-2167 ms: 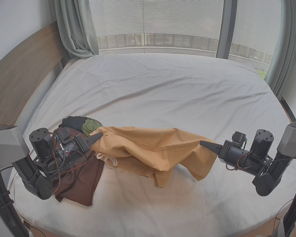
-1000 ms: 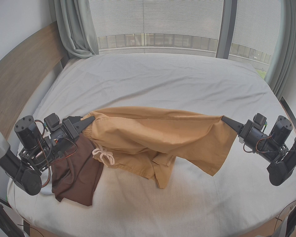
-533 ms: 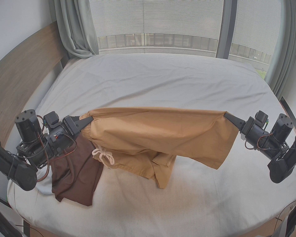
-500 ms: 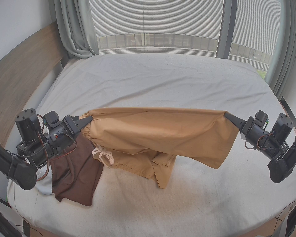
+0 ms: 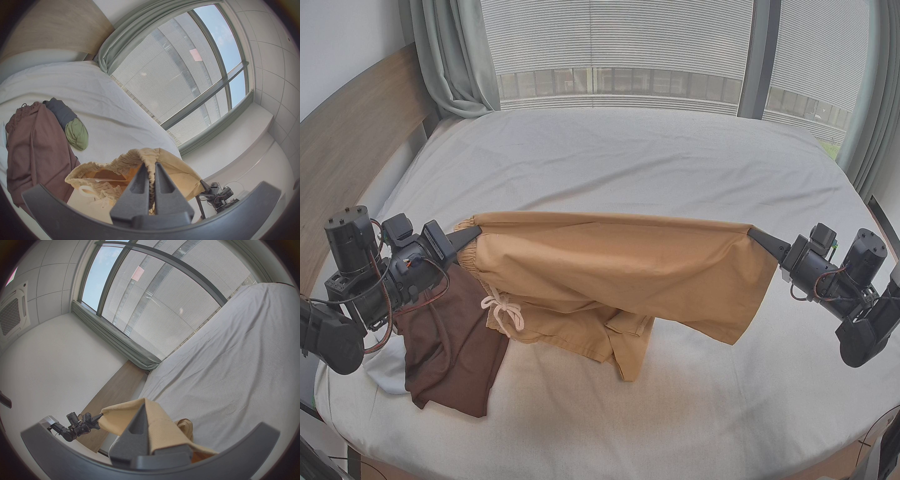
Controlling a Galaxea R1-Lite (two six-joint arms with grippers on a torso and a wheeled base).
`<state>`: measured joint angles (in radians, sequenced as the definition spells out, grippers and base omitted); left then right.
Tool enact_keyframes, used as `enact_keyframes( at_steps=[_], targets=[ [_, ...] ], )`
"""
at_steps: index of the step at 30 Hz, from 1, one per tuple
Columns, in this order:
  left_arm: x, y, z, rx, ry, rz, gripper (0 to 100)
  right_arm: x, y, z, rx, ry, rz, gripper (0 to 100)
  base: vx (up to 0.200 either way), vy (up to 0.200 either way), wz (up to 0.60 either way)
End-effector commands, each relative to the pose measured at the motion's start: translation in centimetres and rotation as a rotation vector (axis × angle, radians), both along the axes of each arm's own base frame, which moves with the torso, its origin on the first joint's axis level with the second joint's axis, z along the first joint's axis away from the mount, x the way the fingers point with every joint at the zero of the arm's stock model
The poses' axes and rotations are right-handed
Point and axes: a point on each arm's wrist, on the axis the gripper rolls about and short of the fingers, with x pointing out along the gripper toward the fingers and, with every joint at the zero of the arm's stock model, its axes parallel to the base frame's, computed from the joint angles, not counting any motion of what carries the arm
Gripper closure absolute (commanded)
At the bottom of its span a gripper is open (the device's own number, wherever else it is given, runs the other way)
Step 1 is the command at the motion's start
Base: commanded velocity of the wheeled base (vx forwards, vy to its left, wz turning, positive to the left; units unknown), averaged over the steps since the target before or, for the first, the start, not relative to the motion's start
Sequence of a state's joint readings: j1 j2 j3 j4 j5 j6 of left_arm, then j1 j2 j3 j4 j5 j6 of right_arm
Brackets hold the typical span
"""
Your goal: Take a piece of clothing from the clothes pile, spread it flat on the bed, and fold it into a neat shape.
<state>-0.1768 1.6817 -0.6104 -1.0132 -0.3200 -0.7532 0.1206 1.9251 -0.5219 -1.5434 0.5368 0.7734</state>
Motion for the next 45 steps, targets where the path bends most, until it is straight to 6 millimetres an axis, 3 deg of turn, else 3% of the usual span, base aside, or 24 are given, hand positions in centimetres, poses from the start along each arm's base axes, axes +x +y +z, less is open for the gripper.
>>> enact_keyframes(
  at_steps=[1, 5, 14, 26, 36, 45],
  targets=[
    [-0.1, 0.2, 0.6, 0.001, -0.019, 0.009, 100, 0.6, -0.1, -0.4, -0.001, 0.007, -0.006, 100, 0.000, 0.000, 0.00],
    [0.2, 0.4, 0.5, 0.052, 0.009, 0.068, 100, 0.9, -0.1, -0.4, -0.010, -0.007, -0.009, 100, 0.000, 0.000, 0.00],
    [0.4, 0.2, 0.7, 0.065, 0.030, 0.115, 100, 2.8, 0.4, -3.0, -0.079, 0.005, -0.014, 100, 0.000, 0.000, 0.00],
    [1.3, -0.5, -0.5, 0.060, 0.038, 0.085, 100, 2.8, 0.5, -1.9, -0.076, -0.033, -0.030, 100, 0.000, 0.000, 0.00],
    [3.3, -0.6, -1.7, -0.023, 0.000, 0.101, 100, 4.9, 0.9, -0.1, -0.057, -0.132, -0.032, 100, 0.000, 0.000, 0.00],
    [5.2, -0.9, -2.7, -0.029, -0.021, 0.104, 100, 6.8, 1.4, -0.8, -0.054, -0.146, -0.026, 100, 0.000, 0.000, 0.00]
  ],
)
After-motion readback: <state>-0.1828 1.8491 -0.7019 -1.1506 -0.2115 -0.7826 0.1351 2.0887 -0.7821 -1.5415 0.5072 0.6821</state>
